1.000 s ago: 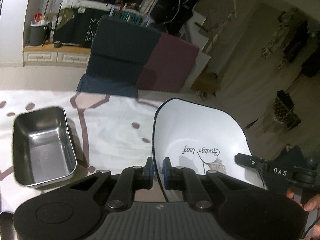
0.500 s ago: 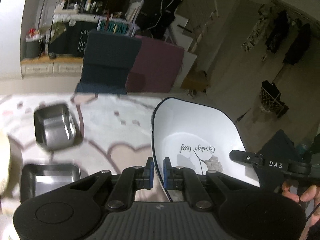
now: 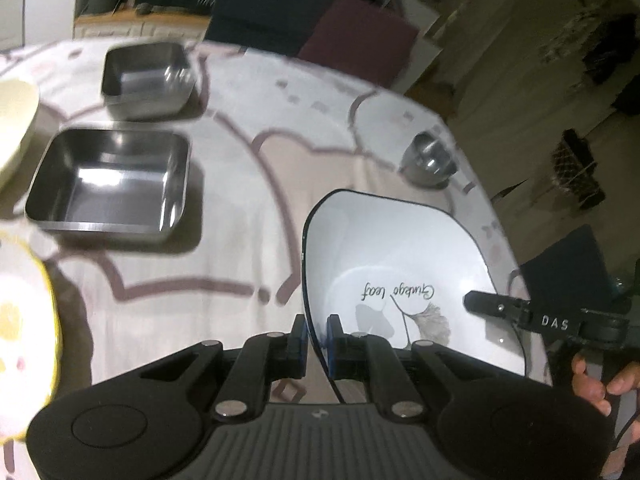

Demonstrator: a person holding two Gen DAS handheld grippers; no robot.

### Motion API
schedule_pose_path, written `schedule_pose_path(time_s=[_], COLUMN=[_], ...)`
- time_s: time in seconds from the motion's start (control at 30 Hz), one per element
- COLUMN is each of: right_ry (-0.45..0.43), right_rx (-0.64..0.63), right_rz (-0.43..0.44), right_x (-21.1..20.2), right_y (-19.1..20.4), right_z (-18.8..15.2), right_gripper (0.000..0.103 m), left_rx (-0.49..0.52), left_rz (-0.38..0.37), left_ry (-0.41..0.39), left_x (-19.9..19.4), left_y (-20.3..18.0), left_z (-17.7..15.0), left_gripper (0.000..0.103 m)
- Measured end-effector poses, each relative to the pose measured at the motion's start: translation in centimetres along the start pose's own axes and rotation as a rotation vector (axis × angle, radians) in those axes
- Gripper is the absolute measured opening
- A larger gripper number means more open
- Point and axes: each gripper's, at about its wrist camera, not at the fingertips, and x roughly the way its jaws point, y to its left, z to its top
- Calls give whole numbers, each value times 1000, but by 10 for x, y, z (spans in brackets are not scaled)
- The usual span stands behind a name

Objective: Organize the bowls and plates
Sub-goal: 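Lift the white plate with both grippers and carry it across the table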

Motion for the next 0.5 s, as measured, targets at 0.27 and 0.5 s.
schedule_pose_path(time_s=[0.27,0.5], right_ry=[103,143], right_rx=[11,22], right_rz=[-55,-92], right_x=[37,54], right_y=[-1,2], right_z=[-9,-6], right_gripper=[18,19], left_rx=[-76,-86], left_rz=[13,35], left_ry=[77,111], left_x=[26,41], left_y=[17,18], left_z=[-1,4], left_gripper=[10,11])
